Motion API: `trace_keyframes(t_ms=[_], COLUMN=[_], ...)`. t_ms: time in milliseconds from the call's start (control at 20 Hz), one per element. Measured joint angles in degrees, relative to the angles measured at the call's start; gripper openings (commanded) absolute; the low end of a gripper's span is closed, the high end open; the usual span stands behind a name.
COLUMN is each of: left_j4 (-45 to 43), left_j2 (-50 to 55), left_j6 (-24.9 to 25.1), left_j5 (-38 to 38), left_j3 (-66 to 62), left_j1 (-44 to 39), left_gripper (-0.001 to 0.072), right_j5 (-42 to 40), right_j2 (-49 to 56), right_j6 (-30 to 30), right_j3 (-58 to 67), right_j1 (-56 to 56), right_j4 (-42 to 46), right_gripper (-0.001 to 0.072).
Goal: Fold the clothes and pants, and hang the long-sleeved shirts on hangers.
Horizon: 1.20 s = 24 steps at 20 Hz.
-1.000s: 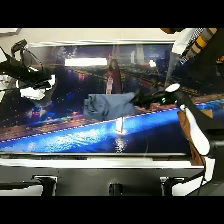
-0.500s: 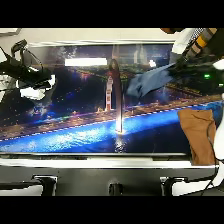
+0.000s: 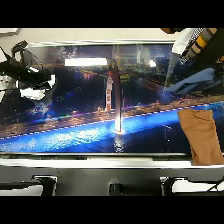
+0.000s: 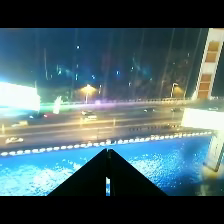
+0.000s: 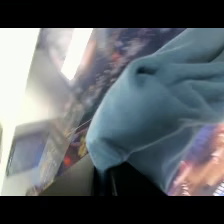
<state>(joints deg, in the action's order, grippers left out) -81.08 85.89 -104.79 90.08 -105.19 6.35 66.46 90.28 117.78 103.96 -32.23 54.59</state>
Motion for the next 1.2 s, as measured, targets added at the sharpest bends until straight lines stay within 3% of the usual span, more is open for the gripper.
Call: trace_keyframes(t_ms=[250, 550, 950, 1200], left_j4=[0.0, 0.0, 0.0, 0.0], left_j2=[0.0, 0.0, 0.0, 0.0], left_j6=[0.0, 1.0, 1.9, 1.9], left_j5=[0.4, 0.9, 1.6, 2.0], left_j3=[0.0, 0.0, 0.0, 0.0], left_j1=[0.0, 0.0, 1.5, 2.6], left_gripper=[0.0019, 0.0019, 0.0019, 0.0019], right_j5=[6.4, 18.3, 34.4, 35.3], right_j2=[-3.4, -7.4, -9.4, -15.1], right_j6=[6.7, 9.4, 3.1, 0.2], right_j3=[0.2, 0.2, -2.3, -17.7], right_j1=[-2.0, -2.4, -2.4, -2.4], right_j4=[8.6, 22.4, 34.2, 41.6], right_gripper=[0.0022, 0.0023, 0.0025, 0.0025])
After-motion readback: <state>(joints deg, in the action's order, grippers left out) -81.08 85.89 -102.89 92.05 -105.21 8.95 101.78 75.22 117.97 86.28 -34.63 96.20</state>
